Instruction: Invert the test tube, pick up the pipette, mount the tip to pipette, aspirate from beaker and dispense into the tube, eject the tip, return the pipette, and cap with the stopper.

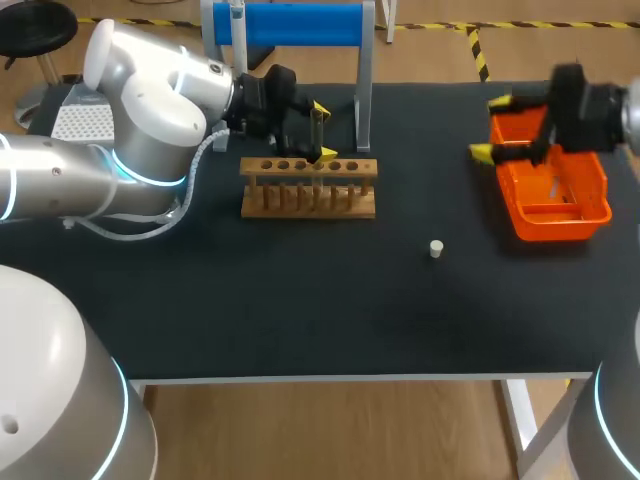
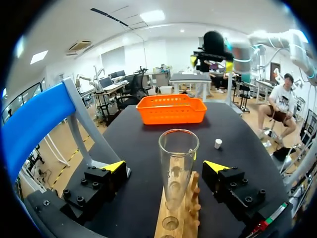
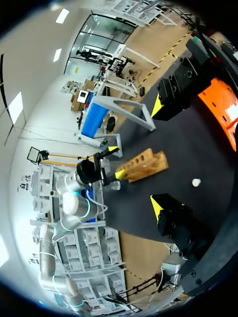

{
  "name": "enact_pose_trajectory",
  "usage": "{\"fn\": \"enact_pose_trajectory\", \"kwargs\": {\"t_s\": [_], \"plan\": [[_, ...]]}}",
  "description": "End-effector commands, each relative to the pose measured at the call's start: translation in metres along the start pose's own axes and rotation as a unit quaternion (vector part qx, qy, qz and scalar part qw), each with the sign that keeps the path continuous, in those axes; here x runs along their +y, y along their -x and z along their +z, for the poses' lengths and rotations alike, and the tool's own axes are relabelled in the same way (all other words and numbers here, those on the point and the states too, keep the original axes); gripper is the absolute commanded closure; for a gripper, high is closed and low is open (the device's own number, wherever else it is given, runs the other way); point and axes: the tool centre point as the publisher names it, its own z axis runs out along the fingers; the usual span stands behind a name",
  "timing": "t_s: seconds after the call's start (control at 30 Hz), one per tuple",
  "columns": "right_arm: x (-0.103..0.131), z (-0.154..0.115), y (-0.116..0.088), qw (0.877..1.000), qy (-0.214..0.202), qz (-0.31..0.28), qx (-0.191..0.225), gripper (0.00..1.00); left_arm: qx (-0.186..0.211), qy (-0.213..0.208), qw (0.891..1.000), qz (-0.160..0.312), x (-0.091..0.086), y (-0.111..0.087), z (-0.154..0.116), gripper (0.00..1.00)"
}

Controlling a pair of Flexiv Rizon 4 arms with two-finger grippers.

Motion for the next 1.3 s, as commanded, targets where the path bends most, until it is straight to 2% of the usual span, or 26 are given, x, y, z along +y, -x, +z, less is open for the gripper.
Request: {"fn": "enact_pose_trajectory", "kwargs": {"t_s": [0.03,0.2,0.83,1.3], "plan": [[-0.019,-0.045,-0.030,1.000,-0.002,-0.014,-0.005,0.00,0.000,0.000,1.000,0.000,0.000,0.000,0.001,0.00],[-0.044,-0.053,-0.049,1.000,-0.015,-0.011,0.007,0.00,0.000,0.000,1.000,0.000,0.000,0.000,0.001,0.00],[-0.044,-0.053,-0.049,1.000,-0.015,-0.011,0.007,0.00,0.000,0.000,1.000,0.000,0.000,0.000,0.001,0.00],[-0.087,-0.006,-0.074,0.999,-0.028,0.027,-0.019,0.00,0.000,0.000,1.000,0.000,0.000,0.000,0.001,0.00]]}}
